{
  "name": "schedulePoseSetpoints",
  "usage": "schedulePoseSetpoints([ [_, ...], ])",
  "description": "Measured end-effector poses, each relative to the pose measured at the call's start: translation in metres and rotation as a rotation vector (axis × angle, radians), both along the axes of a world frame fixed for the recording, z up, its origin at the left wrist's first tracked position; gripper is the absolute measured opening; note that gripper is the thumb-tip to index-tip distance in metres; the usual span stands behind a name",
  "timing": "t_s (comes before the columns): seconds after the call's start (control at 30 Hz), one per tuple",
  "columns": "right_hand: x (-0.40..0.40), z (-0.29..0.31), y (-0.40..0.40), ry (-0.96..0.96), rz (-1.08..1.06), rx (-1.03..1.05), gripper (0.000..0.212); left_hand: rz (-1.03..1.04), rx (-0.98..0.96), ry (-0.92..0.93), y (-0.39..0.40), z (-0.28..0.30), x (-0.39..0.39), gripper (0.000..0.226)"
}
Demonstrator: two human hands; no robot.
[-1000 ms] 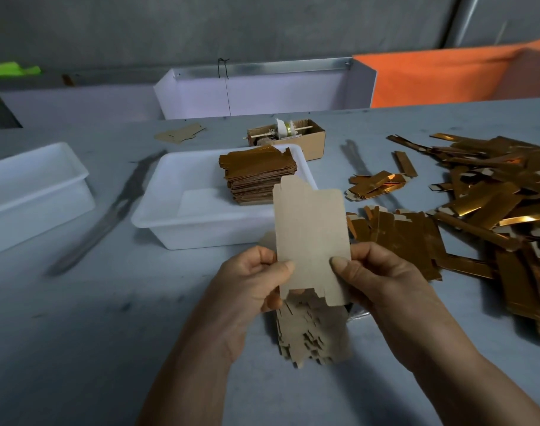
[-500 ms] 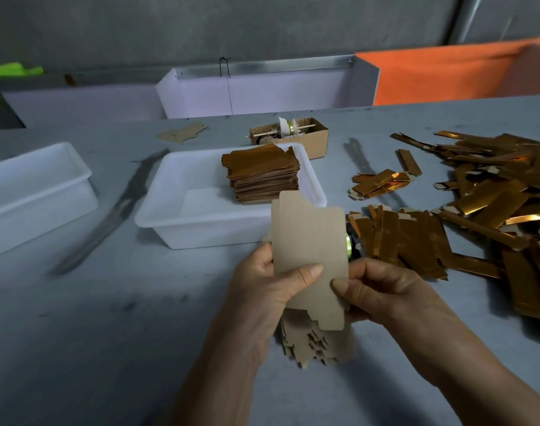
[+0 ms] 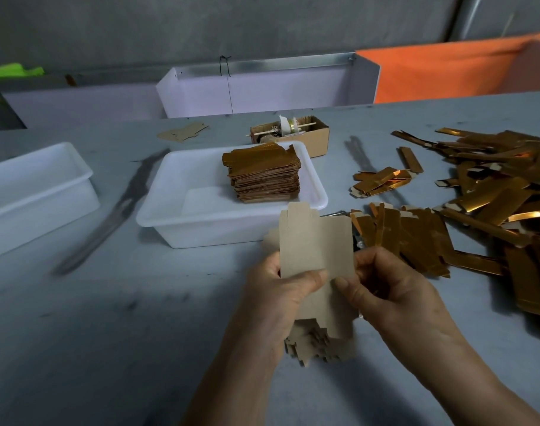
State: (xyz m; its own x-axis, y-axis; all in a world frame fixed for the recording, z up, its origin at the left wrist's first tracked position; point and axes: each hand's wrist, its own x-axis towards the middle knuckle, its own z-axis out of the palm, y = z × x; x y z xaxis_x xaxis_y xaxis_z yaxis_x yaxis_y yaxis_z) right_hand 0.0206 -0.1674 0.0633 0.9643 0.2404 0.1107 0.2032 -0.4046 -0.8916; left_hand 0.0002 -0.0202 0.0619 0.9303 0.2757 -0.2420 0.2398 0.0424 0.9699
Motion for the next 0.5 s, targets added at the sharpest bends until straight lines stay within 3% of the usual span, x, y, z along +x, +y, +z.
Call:
schedulePoseSetpoints([
  [0.2, -0.016, 0.005, 0.011, -0.151, 0.027, 0.052, 0.03, 0.074, 0.011, -0.037, -0.007, -0.004, 0.001, 0.021],
  [0.33, -0.02, 0.0, 0.015, -0.18, 0.042, 0.102, 0.029, -0.038, -0.004, -0.042, -0.01, 0.0, -0.004, 0.011],
  [0.43, -0.017, -0.004, 0.014, -0.188, -0.004, 0.057, 0.03, -0.126, -0.036, -0.032, -0.007, 0.005, -0.006, 0.035],
  [0.5, -0.017, -0.004, 0.013, -0.184, 0.003, 0.005, 0.031, -0.186, -0.008, -0.058, -0.005, 0.008, -0.007, 0.034],
])
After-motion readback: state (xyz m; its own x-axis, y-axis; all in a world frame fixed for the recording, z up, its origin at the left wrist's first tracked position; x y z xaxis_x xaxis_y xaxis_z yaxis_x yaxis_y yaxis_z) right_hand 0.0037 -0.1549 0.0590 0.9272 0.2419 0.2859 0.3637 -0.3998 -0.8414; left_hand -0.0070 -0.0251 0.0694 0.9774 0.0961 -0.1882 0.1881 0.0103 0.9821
